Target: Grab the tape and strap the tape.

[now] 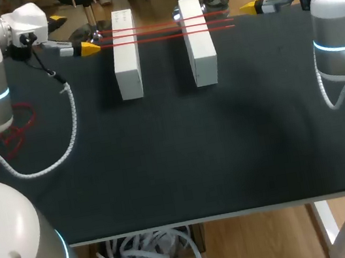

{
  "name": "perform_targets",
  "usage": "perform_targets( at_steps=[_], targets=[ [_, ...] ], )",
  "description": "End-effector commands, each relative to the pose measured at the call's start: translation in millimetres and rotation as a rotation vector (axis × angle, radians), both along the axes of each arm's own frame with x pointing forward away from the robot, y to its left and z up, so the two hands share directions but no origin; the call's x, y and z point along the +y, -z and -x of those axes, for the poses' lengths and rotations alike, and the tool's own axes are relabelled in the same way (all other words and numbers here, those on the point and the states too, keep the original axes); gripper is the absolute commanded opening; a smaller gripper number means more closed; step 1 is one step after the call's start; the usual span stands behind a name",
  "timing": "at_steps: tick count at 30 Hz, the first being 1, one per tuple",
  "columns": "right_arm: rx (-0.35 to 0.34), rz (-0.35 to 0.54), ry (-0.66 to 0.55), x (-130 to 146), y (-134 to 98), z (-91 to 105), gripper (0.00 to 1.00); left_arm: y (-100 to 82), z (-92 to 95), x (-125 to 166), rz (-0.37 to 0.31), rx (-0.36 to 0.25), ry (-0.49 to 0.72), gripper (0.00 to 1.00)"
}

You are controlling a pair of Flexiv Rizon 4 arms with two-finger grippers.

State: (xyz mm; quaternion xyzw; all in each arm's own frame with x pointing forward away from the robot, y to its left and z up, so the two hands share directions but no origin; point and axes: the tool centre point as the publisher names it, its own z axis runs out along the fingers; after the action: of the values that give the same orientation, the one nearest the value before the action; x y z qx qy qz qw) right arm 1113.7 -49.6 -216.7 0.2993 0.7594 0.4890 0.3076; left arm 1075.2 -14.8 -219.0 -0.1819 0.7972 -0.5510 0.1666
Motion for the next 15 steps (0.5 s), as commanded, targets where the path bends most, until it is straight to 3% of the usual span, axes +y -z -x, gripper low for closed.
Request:
perform_targets(
  at_steps=[1, 11, 13, 15],
  targets=[
    [0.002, 0.002, 0.000, -0.1, -0.3, -0.4, 1.00, 0.0, -7.6, -0.7, -0.077, -0.084, 0.406, 1.00],
    [0.002, 0.002, 0.000, -0.1, -0.3, -0.4, 1.00, 0.0, -7.6, -0.7, -0.077, -0.084, 0.406, 1.00],
    [0.002, 0.002, 0.000, -0.1, -0.3, -0.4, 1.00, 1.3, -7.1, 0.1, -0.132, -0.109, 0.465, 1.00],
    [0.002, 0.002, 0.000, -0.1, -0.3, -0.4, 1.00, 3.6, -10.6, 0.7, -0.144, -0.130, 0.524, 1.00]
  ],
)
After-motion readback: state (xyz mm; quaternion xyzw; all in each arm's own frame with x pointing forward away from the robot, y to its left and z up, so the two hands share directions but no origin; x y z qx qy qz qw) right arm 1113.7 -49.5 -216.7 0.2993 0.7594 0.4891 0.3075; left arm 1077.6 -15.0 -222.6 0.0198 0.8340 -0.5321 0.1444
